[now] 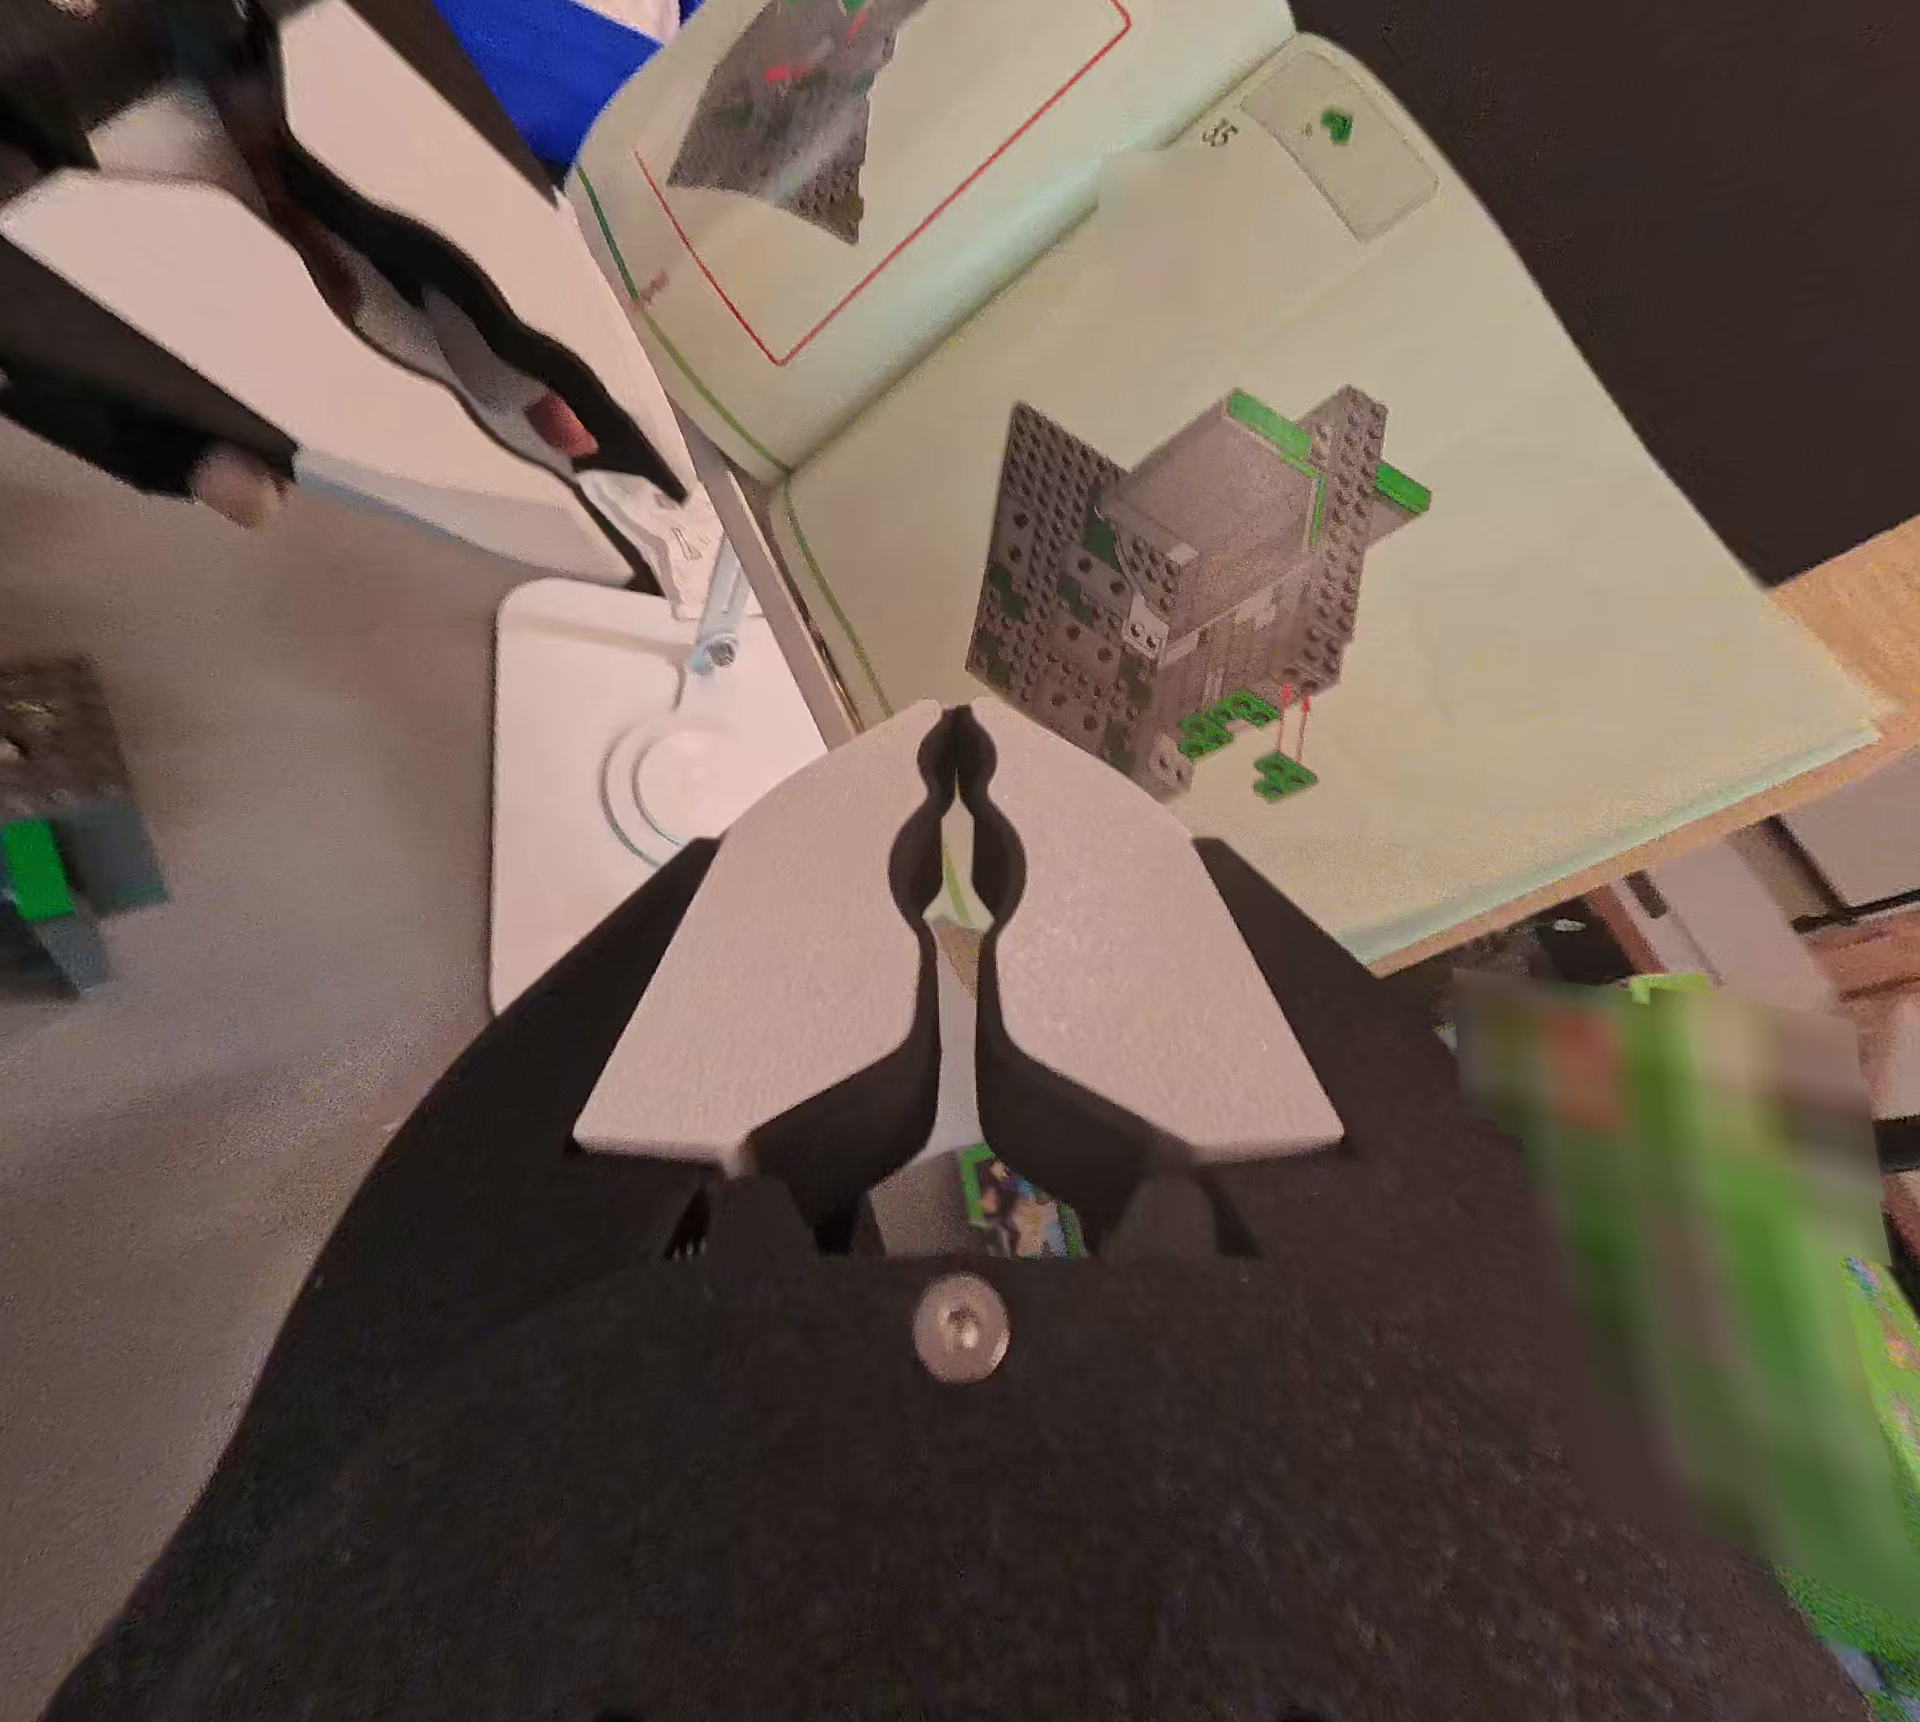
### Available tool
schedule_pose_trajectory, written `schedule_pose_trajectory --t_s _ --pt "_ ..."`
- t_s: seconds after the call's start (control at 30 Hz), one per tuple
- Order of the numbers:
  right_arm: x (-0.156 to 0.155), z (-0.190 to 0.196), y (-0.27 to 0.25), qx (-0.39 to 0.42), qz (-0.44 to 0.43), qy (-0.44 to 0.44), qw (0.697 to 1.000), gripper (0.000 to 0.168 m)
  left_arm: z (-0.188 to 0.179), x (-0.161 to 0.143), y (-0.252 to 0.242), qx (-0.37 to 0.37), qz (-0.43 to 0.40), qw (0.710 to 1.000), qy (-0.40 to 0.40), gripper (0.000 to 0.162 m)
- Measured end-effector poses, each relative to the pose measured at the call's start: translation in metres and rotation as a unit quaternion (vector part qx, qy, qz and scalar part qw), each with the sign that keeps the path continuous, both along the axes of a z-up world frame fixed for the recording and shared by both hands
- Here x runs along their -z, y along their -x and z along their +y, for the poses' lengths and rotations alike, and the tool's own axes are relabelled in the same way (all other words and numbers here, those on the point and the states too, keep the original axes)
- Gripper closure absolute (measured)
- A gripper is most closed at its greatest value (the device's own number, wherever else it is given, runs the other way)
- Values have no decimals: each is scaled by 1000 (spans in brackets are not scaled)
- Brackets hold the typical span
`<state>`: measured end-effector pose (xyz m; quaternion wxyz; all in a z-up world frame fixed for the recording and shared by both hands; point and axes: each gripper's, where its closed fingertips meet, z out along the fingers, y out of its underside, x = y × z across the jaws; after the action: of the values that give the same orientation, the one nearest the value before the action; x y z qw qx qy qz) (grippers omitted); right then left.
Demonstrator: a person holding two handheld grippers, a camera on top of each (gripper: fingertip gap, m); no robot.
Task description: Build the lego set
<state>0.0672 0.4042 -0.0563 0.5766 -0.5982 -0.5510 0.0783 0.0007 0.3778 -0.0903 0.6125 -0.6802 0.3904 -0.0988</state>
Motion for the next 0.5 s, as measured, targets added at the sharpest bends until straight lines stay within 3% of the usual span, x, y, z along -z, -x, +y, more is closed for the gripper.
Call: schedule_pose_trajectory --t_s 0.5 --pt "-11 -11 7 -28 77 80 993 168 6 -11 -28 22 5 1000 -11 144"
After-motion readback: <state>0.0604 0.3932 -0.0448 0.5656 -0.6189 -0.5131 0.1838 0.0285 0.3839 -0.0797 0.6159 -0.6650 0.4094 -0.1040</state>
